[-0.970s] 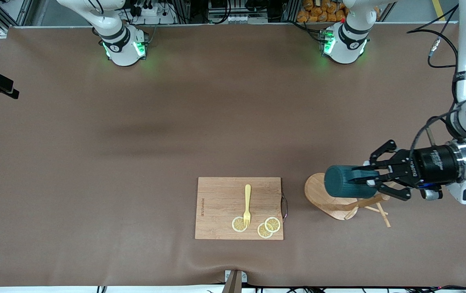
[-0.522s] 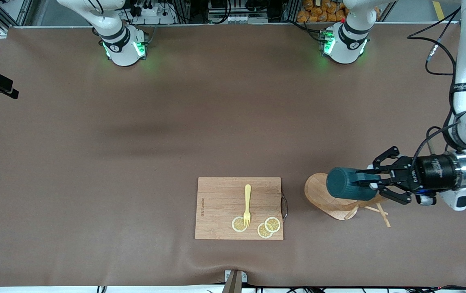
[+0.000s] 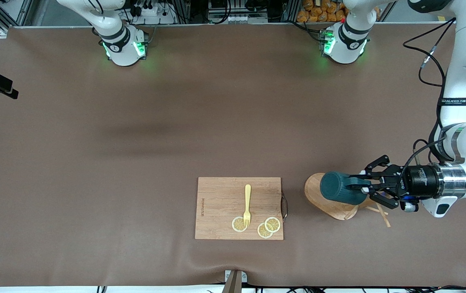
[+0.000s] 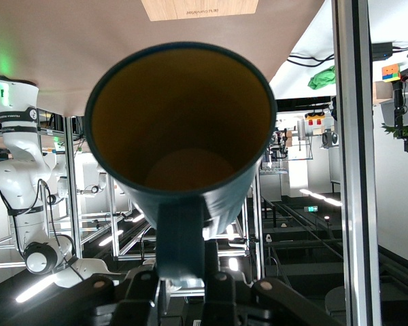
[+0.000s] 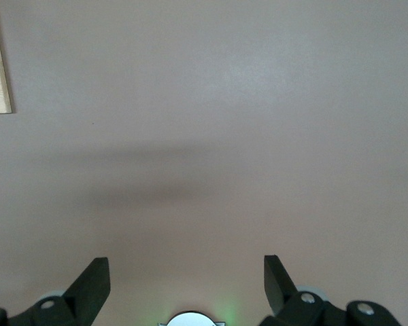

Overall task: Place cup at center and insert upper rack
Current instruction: 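Push the mug handle onto a mug tree peg with the left gripper, then lower the mug so its handle settles on the peg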

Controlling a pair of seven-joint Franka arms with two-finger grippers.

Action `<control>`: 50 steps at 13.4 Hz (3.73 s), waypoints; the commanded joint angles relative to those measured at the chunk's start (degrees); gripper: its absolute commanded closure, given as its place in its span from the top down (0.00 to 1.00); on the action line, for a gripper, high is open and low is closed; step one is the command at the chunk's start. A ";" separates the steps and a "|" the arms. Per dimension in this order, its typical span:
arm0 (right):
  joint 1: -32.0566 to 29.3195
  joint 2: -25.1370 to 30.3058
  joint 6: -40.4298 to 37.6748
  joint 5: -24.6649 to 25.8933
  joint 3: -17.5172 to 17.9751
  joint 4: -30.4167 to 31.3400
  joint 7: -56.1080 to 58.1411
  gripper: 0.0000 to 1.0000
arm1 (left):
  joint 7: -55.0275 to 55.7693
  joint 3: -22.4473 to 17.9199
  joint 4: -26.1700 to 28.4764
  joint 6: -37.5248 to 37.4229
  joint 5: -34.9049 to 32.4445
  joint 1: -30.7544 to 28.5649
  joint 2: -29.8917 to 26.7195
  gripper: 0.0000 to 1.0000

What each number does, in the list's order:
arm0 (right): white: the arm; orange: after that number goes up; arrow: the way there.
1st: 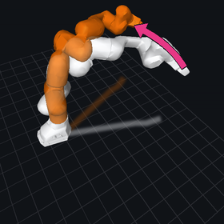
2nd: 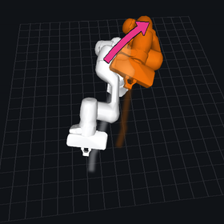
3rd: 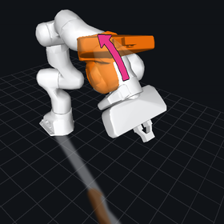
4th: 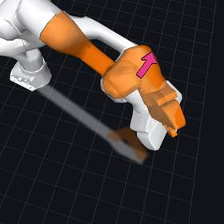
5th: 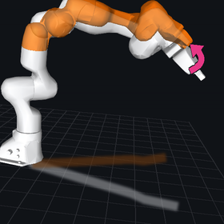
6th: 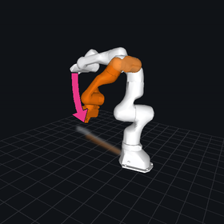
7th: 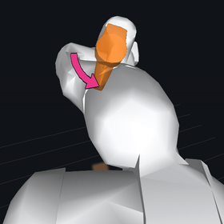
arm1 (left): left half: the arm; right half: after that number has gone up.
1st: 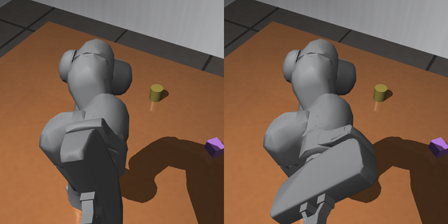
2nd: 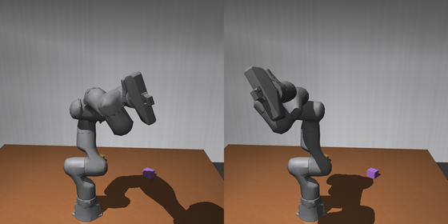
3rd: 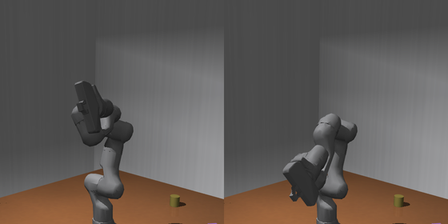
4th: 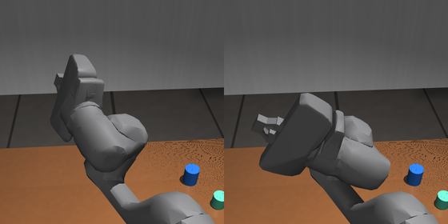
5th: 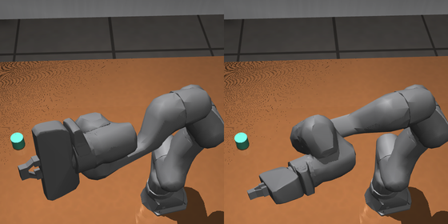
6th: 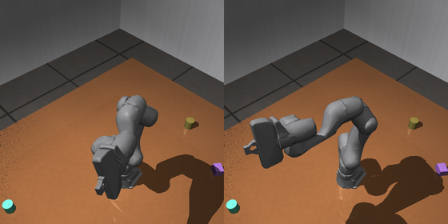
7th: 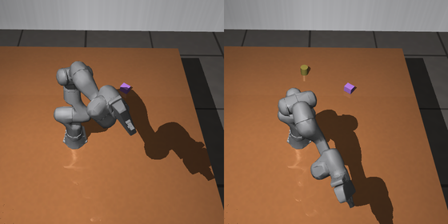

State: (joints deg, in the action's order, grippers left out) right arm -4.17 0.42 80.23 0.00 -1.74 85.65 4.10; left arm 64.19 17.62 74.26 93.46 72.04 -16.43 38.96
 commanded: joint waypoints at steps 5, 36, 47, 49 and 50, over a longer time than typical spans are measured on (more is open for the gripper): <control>-0.93 -0.07 -0.34 -1.05 0.60 -0.49 -0.67 1.00 | -5.74 -0.04 0.18 -5.13 0.39 -1.50 0.76 0.00; -0.93 -0.59 -0.34 -1.14 0.60 -0.40 -0.67 1.00 | -10.23 -0.21 0.09 -5.13 -8.31 -3.26 3.84 0.00; -0.93 -0.59 -0.34 -1.14 0.60 -0.40 -0.67 1.00 | -11.54 -0.21 0.00 -5.13 -8.93 -4.23 4.89 0.00; -0.93 -0.59 -0.34 -1.14 0.60 -0.40 -0.67 1.00 | -11.63 -0.21 0.00 -5.13 -8.93 -4.32 4.89 0.00; -0.93 -0.59 -0.34 -1.14 0.60 -0.40 -0.67 1.00 | -11.89 -0.21 0.00 -5.13 -8.93 -4.32 5.07 0.00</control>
State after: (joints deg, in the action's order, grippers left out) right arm -4.17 -0.07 80.18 -0.02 -1.72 85.70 4.07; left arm 53.44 16.94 74.44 89.37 64.02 -20.13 43.84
